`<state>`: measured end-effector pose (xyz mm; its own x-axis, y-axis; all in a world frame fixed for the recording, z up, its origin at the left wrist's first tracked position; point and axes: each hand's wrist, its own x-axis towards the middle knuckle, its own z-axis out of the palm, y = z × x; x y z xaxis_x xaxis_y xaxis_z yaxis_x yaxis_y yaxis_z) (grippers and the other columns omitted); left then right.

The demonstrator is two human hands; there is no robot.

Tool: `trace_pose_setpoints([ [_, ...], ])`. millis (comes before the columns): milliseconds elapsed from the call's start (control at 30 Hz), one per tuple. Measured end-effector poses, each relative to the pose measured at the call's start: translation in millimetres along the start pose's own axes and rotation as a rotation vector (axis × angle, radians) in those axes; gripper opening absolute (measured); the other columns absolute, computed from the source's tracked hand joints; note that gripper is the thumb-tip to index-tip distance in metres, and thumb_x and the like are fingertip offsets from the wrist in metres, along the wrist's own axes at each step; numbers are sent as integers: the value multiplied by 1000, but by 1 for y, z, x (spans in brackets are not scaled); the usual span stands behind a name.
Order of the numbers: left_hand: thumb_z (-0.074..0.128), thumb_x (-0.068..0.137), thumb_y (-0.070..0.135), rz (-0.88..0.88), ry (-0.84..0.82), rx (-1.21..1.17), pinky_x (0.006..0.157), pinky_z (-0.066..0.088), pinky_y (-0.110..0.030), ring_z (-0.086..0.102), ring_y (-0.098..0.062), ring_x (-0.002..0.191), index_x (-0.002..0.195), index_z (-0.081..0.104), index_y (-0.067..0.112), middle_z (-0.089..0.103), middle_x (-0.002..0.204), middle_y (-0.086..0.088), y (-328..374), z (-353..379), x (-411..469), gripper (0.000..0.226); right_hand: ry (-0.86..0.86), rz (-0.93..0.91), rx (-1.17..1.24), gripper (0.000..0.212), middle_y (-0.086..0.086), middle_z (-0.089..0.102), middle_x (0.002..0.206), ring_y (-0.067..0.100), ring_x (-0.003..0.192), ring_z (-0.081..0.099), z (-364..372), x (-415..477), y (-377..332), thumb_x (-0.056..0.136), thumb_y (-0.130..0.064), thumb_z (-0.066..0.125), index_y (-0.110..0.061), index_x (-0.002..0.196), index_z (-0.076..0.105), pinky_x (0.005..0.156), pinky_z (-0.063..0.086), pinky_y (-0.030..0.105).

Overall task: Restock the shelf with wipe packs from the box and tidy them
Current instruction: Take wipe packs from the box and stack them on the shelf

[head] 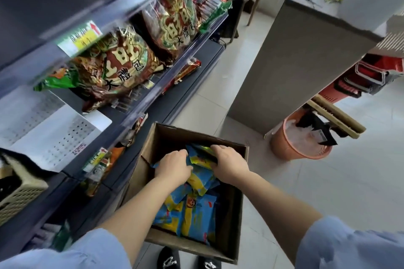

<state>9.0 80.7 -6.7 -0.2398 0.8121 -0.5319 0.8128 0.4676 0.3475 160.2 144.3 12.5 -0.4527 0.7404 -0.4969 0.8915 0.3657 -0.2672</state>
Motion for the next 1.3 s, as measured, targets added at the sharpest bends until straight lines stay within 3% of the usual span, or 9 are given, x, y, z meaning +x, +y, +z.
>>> trace_pose_setpoints([
  [200, 46, 97, 43, -254, -108, -545, 106, 40, -41, 41, -30, 132, 149, 27, 11, 36, 150, -10, -2, 34, 37, 64, -67, 40, 56, 52, 5, 61, 128, 26, 121, 51, 26, 19, 7, 83, -19, 54, -24, 134, 53, 99, 45, 36],
  [433, 71, 85, 17, -434, -115, -1019, 74, 61, -41, 69, -23, 82, 130, 49, 5, 60, 119, -10, 6, 55, 52, 51, -105, 87, 249, 39, -2, 61, 128, 19, 117, 56, 24, 34, 15, 87, -15, 55, -25, 124, 64, 96, 47, 32],
  [600, 68, 87, 11, -425, -94, -971, 68, 61, -37, 68, -23, 69, 94, 63, 9, 67, 99, -10, 1, 51, 47, 9, -67, 221, 326, 53, 9, 51, 137, 24, 125, 49, 34, 38, 13, 89, -32, 62, -17, 138, 49, 102, 40, 29],
  [700, 62, 93, 20, -399, -40, -888, 53, 55, -29, 60, -19, 57, 80, 57, 11, 63, 86, -8, -12, 41, 38, 16, -127, 374, 490, 73, 10, 49, 138, 26, 126, 48, 35, 38, 10, 86, -45, 65, -8, 142, 39, 98, 43, 31],
  [833, 68, 88, 30, -345, 20, -870, 36, 44, -20, 55, -17, 44, 71, 55, 10, 60, 67, -7, -30, 33, 30, 30, -117, 564, 765, 52, 1, 51, 91, 15, 76, 53, 37, 41, 10, 80, -36, 77, -5, 111, 50, 57, 46, 28],
  [900, 72, 85, 28, -328, -37, -895, 35, 43, -19, 53, -16, 43, 77, 56, 10, 60, 69, -7, -33, 30, 26, 26, -79, 623, 811, 40, 2, 48, 81, 14, 65, 48, 40, 43, 11, 79, -28, 79, -8, 80, 44, 48, 40, 27],
  [967, 72, 85, 22, -315, -180, -918, 36, 43, -19, 52, -15, 44, 83, 59, 9, 61, 71, -8, -36, 27, 21, 19, -59, 635, 800, 45, 5, 51, 81, 20, 74, 54, 42, 45, 11, 77, -27, 81, -13, 70, 39, 57, 46, 30],
  [1133, 69, 84, 1, -321, -530, -874, 46, 51, -26, 62, -19, 62, 92, 59, 12, 68, 81, -8, -41, 14, 3, 17, -139, 694, 990, 33, 10, 48, 75, 22, 61, 49, 37, 47, 10, 80, -21, 78, -5, 75, 50, 43, 39, 27],
  [1300, 66, 74, -10, -372, -427, -754, 69, 48, -34, 61, -24, 90, 108, 59, 17, 65, 113, -15, -50, 6, -10, 44, -154, 682, 1118, 28, 13, 52, 87, 25, 70, 55, 28, 40, 5, 76, -11, 80, -4, 89, 56, 57, 55, 37],
])
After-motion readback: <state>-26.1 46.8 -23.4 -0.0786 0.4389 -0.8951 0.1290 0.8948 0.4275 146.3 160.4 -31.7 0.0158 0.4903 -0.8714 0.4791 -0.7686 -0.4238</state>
